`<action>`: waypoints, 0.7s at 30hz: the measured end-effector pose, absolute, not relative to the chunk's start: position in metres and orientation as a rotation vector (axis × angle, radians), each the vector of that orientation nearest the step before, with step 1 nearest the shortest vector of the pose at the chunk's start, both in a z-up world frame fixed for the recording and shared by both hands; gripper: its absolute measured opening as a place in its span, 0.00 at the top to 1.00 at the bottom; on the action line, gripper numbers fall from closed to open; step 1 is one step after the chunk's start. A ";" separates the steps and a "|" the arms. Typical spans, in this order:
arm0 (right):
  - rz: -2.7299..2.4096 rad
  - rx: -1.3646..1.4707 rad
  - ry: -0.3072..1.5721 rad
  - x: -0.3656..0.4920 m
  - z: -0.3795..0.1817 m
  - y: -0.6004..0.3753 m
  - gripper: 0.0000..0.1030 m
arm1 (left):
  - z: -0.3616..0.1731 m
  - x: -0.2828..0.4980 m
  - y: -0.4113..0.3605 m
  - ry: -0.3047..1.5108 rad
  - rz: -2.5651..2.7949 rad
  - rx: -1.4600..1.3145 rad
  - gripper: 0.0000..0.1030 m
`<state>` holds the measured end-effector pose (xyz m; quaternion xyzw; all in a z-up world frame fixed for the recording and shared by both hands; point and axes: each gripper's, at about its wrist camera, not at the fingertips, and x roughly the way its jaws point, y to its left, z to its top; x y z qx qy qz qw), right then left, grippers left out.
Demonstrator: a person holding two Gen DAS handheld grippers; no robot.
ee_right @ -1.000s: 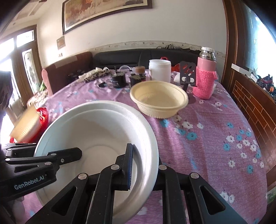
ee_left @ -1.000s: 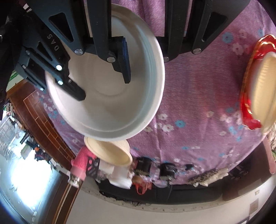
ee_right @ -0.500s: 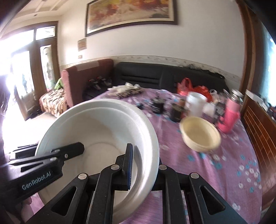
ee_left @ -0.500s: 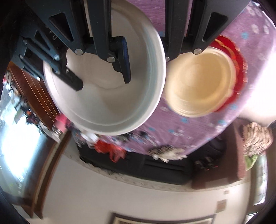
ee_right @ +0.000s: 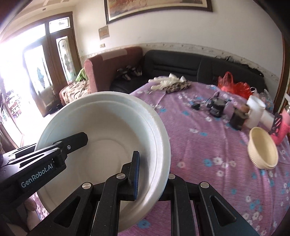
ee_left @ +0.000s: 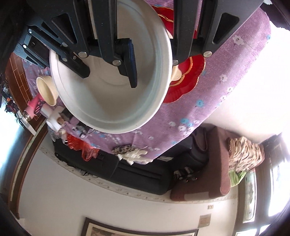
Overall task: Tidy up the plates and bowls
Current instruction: 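Carry the white bowl and lower it onto the handled beige bowl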
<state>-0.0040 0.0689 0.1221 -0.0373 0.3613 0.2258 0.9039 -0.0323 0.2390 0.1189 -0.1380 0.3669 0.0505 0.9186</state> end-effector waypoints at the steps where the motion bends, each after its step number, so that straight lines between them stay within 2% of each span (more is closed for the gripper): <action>1: 0.467 -0.079 0.759 -0.001 0.118 0.073 0.86 | 0.115 -0.031 0.242 0.763 0.106 -0.289 0.83; 9: 0.480 -0.087 0.829 0.012 0.092 0.091 0.86 | 0.090 -0.021 0.262 0.816 0.124 -0.312 0.83; 17: 0.487 -0.102 0.836 0.016 0.087 0.102 0.86 | 0.088 -0.018 0.269 0.825 0.131 -0.319 0.83; 19: 0.486 -0.105 0.831 0.016 0.087 0.103 0.85 | 0.089 -0.018 0.267 0.820 0.127 -0.320 0.80; 20: 0.484 -0.105 0.825 0.015 0.088 0.103 0.85 | 0.089 -0.019 0.267 0.817 0.121 -0.322 0.76; 21: 0.480 -0.104 0.818 0.014 0.088 0.103 0.85 | 0.091 -0.019 0.266 0.813 0.118 -0.321 0.65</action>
